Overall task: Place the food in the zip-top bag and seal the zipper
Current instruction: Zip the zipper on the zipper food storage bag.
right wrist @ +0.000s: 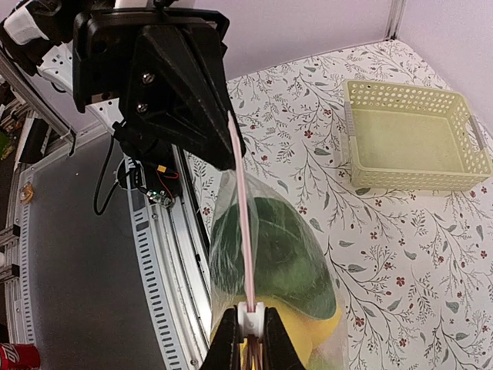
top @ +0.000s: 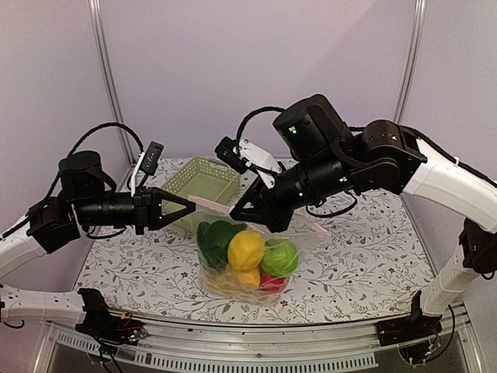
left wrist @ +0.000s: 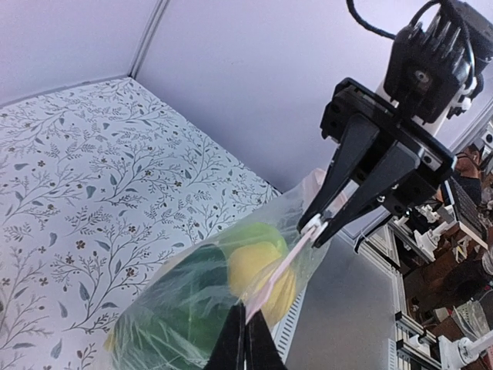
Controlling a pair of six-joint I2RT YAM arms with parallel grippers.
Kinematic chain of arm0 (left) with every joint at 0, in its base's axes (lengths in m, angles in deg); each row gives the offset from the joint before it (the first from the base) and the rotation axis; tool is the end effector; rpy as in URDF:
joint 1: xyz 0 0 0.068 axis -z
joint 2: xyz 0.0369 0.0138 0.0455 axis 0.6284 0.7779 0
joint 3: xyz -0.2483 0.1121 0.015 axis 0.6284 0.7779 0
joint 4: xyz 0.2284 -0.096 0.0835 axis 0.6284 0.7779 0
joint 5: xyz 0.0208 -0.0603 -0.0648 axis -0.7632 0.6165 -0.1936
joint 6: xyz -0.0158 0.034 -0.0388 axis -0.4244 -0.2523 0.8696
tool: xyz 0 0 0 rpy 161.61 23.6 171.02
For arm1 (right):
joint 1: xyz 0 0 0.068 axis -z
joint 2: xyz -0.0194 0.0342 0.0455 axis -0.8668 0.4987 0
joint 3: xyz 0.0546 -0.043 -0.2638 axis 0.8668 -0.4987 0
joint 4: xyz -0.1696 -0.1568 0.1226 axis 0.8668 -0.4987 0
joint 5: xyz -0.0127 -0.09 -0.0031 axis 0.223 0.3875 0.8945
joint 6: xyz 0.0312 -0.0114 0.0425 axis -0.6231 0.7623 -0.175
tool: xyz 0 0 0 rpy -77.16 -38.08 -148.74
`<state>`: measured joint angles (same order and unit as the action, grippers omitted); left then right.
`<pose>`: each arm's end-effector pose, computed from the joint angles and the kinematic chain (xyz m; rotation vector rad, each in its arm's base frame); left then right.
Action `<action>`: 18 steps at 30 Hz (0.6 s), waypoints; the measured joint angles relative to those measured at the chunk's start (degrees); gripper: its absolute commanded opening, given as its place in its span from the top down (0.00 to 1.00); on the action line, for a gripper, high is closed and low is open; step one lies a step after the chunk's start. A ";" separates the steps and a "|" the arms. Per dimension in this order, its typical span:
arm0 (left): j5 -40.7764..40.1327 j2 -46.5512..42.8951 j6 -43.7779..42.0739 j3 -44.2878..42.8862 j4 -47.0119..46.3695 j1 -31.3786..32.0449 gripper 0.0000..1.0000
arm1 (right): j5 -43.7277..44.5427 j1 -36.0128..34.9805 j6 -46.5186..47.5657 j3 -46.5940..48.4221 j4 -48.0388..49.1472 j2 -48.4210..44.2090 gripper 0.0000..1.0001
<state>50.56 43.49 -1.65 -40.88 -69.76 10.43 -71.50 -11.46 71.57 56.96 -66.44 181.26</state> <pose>0.1102 -0.1496 0.3567 0.6521 1.8553 -1.3076 0.1076 0.3314 0.4237 -1.3357 1.9271 0.7873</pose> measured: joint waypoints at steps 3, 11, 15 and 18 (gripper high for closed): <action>-0.79 -0.02 0.81 0.09 0.00 -0.37 1.00 | 0.96 0.00 -0.39 -1.14 -0.07 -1.05 1.00; -2.91 -0.96 2.56 1.75 -0.20 -2.01 1.00 | 2.56 0.00 -1.38 -4.33 -0.61 -3.72 1.00; -3.61 -1.16 3.32 2.43 -0.04 -3.10 1.00 | 2.78 0.11 -2.36 -5.75 -1.16 -4.44 1.00; -4.20 -1.31 3.69 2.84 0.00 -3.80 1.00 | 2.80 0.26 -3.02 -6.82 -1.22 -5.25 1.00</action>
<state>46.36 42.18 2.05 -38.04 -69.76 6.63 -68.70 -11.20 68.56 50.14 -67.66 176.01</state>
